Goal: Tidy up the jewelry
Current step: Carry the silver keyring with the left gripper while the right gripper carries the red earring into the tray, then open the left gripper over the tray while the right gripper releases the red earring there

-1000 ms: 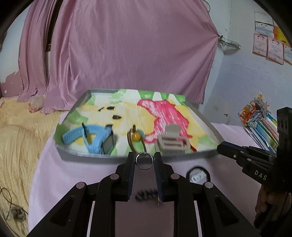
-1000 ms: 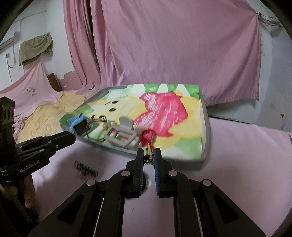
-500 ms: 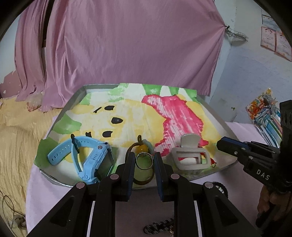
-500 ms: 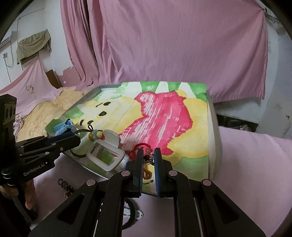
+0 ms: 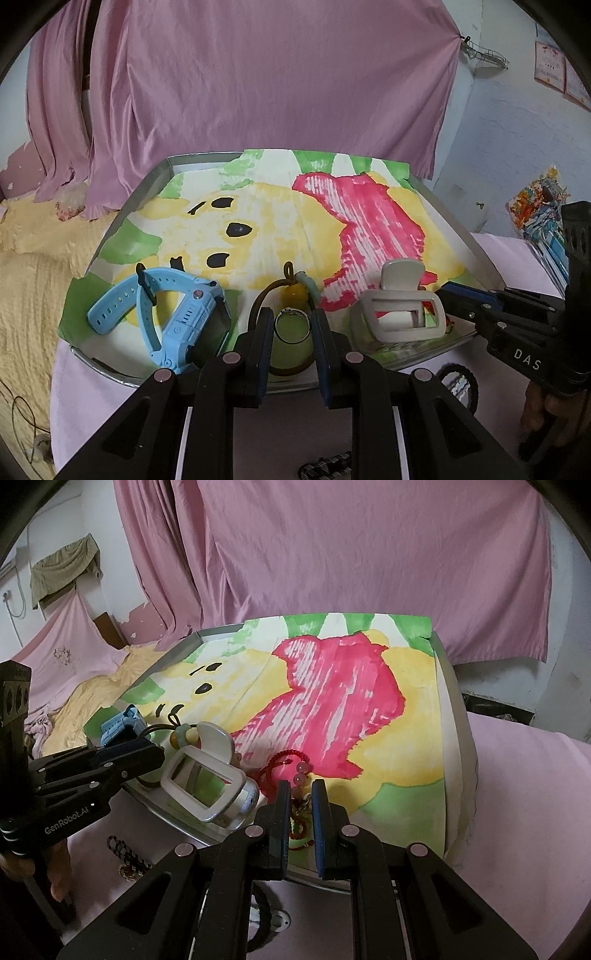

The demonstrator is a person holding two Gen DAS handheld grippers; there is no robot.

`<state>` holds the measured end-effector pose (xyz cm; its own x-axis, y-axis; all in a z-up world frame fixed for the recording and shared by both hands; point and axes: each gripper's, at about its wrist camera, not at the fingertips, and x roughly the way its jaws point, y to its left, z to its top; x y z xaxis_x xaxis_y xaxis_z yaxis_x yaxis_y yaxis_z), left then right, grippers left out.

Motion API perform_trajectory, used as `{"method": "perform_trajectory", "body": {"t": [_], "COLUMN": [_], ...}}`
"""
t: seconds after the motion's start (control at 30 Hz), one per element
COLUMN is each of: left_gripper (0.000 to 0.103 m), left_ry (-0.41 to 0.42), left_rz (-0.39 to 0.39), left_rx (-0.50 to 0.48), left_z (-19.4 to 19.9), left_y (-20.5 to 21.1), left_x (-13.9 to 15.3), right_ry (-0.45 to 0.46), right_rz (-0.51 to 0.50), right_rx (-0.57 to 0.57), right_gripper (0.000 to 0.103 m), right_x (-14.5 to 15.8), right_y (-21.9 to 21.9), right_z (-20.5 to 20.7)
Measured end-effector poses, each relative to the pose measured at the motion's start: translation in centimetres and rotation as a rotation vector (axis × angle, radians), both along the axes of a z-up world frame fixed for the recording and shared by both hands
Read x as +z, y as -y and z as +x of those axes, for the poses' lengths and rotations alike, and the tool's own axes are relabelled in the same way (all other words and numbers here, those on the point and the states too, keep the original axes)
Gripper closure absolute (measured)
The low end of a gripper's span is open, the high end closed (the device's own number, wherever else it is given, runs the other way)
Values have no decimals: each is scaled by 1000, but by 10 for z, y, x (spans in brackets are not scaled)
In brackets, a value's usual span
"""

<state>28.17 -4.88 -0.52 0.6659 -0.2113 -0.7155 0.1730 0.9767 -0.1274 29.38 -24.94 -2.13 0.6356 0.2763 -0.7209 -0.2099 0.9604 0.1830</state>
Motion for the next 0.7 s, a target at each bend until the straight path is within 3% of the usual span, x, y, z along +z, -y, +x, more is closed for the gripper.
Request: {"method": "perform_trajectory", "body": {"t": [0.4,0.5,0.57,0.7], "left_gripper": [82,71,56,55], "left_ry": [10,17,26,54], "left_rz": [-2,-14,-32,-52], "left_rx": [-7,-7,-6,5], "left_z": [-2,-6,-9,-16], "left_y": [0,0,-2,-5], "left_x": [1,3,5,11], "right_ry": [15,36,53,93], "right_rz": [-4,-5,1,10], "right_rx": [-13,-41,-55,-90], "right_gripper": [90,79,62,61], "right_x": [1,5,8,15], "right_y": [2,6,9,15], "right_z": [-2,-7,-11,-21]}}
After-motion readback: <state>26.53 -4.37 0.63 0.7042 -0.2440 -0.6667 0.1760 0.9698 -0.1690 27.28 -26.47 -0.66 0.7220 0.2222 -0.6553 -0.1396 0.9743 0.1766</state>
